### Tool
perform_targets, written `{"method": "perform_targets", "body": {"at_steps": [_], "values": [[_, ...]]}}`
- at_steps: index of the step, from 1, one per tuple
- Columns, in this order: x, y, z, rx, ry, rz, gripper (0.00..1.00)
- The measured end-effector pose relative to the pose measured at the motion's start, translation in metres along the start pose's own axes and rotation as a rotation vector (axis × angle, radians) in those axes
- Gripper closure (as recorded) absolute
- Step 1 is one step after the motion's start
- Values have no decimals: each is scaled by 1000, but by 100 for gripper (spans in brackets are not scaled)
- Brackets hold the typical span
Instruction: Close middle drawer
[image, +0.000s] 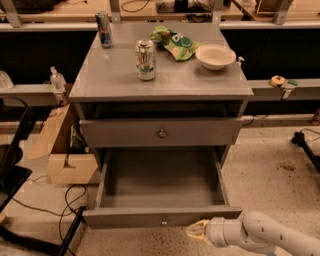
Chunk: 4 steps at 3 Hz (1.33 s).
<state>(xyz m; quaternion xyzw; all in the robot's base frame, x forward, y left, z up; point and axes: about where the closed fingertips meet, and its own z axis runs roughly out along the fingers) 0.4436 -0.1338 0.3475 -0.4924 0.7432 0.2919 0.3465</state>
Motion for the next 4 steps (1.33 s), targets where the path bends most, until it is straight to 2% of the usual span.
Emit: {"method": "perform_targets", "body": {"at_steps": [1, 2, 3, 4], "values": [[0, 0, 0, 0, 0, 0, 100], [-21, -27, 17, 9, -13, -29, 100], [-20, -25, 16, 9, -13, -29, 100], [-51, -56, 39, 16, -21, -73, 100]]}}
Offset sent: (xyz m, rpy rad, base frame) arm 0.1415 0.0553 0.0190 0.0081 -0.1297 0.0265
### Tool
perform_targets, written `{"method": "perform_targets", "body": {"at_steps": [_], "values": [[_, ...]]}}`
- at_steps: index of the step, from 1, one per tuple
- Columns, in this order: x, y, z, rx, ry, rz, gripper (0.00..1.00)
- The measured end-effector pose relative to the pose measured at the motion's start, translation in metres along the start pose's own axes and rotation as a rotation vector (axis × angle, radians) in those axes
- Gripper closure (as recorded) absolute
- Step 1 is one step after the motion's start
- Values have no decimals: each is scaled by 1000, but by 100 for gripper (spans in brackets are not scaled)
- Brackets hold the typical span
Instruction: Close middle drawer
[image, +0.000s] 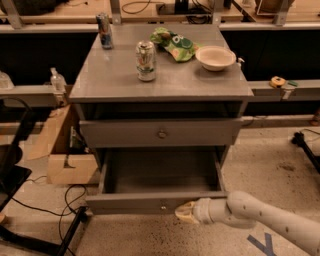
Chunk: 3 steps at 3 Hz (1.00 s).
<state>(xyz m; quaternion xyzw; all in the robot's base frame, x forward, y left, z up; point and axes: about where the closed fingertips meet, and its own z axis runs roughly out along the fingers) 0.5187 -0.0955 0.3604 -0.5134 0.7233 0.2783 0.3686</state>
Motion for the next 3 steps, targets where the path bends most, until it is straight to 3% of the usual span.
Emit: {"method": "perform_targets", "body": {"at_steps": [3], "values": [[-23, -22, 17, 3, -3, -42, 100]]}}
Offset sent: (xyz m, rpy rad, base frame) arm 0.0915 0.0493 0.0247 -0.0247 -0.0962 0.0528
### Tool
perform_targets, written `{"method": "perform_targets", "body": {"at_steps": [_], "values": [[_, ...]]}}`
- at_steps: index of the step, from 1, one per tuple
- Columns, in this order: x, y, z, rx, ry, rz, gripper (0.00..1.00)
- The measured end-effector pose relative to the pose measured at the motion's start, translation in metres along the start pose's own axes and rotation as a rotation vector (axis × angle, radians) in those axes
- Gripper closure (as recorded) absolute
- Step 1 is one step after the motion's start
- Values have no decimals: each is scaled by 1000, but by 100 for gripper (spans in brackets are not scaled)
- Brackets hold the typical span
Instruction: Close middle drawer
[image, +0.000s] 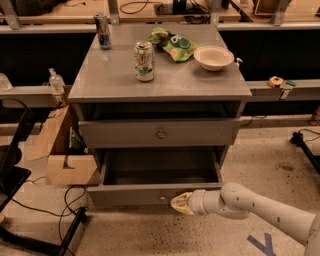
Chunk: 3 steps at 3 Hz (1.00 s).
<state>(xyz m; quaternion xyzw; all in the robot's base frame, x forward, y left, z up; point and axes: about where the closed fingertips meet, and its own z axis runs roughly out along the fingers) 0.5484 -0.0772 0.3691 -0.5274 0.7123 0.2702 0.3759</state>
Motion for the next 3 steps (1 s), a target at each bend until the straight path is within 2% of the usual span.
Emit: {"method": "perform_targets", "body": {"at_steps": [1, 2, 3], "values": [[-14, -17, 8, 7, 3, -27, 100], [-13, -16, 7, 7, 3, -27, 100], [-22, -31, 9, 20, 9, -44, 100]]}}
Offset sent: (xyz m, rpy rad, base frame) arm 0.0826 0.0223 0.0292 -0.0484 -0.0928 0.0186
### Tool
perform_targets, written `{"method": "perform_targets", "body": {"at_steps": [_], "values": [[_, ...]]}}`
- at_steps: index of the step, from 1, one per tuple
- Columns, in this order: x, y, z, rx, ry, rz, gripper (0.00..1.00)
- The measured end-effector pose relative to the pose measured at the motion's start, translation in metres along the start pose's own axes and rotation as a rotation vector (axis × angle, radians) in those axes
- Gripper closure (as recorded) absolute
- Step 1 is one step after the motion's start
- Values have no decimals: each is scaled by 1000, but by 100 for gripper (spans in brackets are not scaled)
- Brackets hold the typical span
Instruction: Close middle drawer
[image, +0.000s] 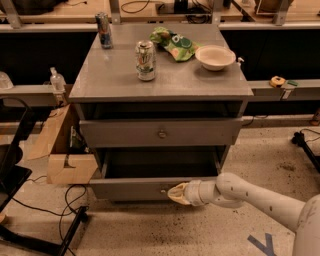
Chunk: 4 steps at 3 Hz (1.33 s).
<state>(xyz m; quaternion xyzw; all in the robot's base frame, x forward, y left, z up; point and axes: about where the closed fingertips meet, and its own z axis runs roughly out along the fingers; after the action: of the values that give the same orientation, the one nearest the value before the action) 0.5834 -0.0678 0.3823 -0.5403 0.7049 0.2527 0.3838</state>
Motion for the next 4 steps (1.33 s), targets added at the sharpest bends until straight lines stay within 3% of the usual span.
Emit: {"method": "perform_targets", "body": {"at_steps": [2, 4], "values": [[-4, -14, 0, 19, 7, -12, 100], [-2, 2, 5, -3, 17, -6, 100]]}}
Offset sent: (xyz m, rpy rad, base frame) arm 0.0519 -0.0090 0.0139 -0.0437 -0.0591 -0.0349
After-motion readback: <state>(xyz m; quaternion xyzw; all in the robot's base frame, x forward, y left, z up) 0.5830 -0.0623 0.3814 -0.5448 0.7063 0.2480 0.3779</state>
